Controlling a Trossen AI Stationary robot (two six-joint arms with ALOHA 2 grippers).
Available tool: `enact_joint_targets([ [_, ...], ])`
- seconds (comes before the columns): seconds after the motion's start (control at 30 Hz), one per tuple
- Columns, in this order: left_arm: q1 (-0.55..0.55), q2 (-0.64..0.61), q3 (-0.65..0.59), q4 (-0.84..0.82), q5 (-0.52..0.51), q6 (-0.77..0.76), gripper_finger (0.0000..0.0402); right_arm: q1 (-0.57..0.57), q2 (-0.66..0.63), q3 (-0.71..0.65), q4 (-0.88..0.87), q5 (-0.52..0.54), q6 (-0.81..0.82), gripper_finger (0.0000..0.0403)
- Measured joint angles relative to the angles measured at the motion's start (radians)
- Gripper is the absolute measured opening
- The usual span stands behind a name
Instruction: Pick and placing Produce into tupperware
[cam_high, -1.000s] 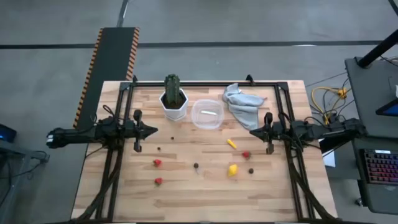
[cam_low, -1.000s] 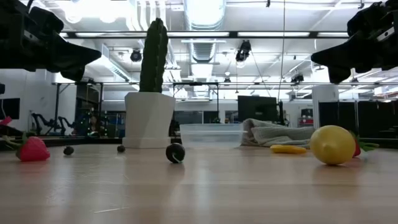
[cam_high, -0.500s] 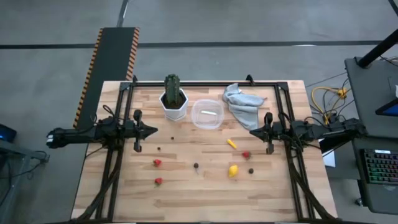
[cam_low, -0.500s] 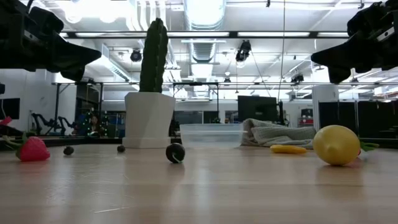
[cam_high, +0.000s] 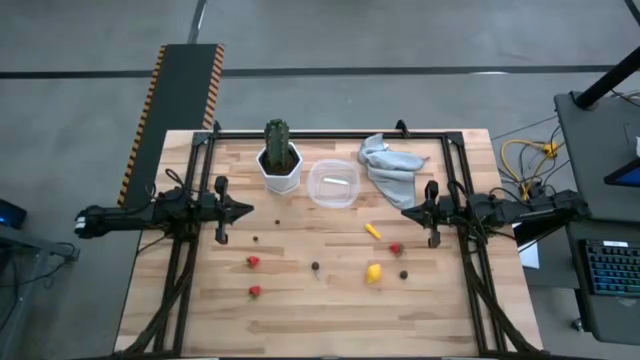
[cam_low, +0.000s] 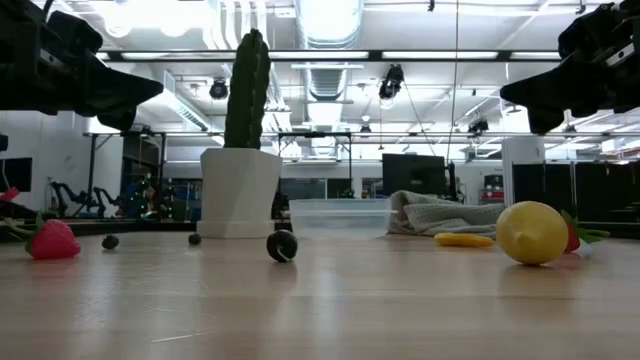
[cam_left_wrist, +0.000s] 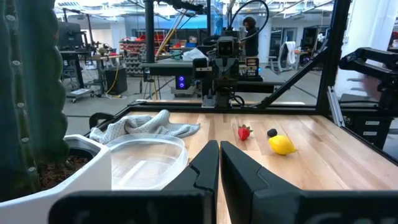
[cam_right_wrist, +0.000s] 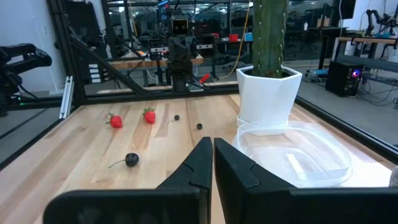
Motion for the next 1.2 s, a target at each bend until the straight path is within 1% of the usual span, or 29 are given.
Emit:
enact_joint_targets([
  [1.07, -0.001, 0.0, 0.0, 0.0, 0.005, 0.0, 0.0, 0.0, 0.0, 0.0, 0.0, 0.0, 0.0, 0.0009],
  [1.2, 0.0, 0.0, 0.0, 0.01, -0.017, 0.0, 0.0, 0.0, 0.0, 0.0, 0.0, 0.0, 0.0, 0.0009],
])
